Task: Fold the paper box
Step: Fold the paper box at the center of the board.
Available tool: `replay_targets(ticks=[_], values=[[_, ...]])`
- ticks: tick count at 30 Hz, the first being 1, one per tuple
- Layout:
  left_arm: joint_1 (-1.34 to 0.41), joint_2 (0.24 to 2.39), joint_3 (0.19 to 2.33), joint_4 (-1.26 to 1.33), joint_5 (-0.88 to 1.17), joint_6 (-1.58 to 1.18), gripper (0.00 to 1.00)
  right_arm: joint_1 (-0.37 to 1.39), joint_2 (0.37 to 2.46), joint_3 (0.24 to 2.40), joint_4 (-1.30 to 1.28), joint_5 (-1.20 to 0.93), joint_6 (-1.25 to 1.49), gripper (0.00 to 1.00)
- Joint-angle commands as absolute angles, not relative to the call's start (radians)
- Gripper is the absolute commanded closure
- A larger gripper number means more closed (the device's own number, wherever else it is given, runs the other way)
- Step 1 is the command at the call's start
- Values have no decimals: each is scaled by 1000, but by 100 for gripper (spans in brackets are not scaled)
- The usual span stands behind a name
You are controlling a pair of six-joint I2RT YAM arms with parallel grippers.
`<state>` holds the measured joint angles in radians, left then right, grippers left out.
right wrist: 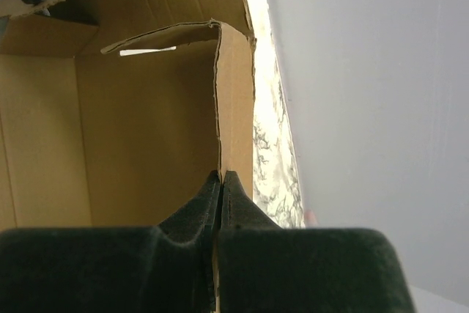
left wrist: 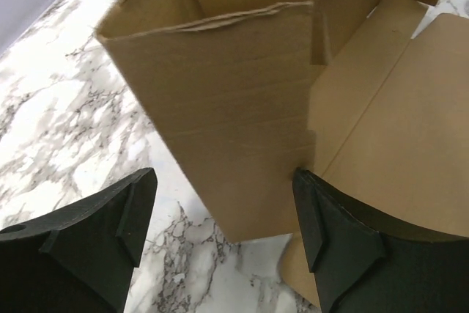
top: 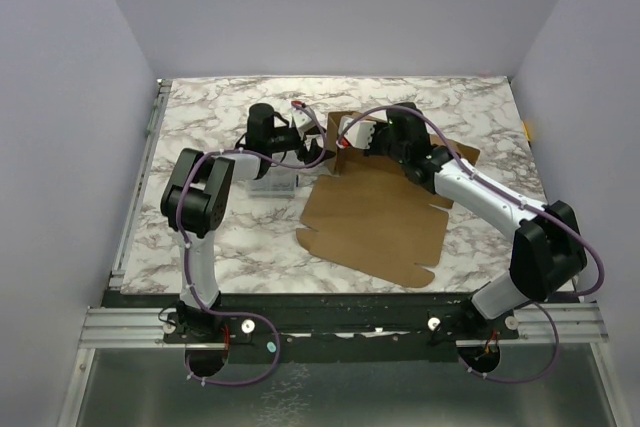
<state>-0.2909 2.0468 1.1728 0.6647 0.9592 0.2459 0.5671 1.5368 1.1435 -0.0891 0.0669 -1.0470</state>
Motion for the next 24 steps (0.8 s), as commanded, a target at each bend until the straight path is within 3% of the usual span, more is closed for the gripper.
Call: replay_targets(ticks=[1, 17, 24], values=[[-313, 1991, 1134, 687, 1014, 209, 18, 562, 1580, 1123, -134, 75, -1006, 99], [-364, 1950, 1027, 885, 968, 39, 20, 562, 1582, 1129, -164, 9, -957, 99], [-394, 1945, 975, 1038, 794, -90, 20, 563, 1583, 1127, -167, 6, -942, 99]])
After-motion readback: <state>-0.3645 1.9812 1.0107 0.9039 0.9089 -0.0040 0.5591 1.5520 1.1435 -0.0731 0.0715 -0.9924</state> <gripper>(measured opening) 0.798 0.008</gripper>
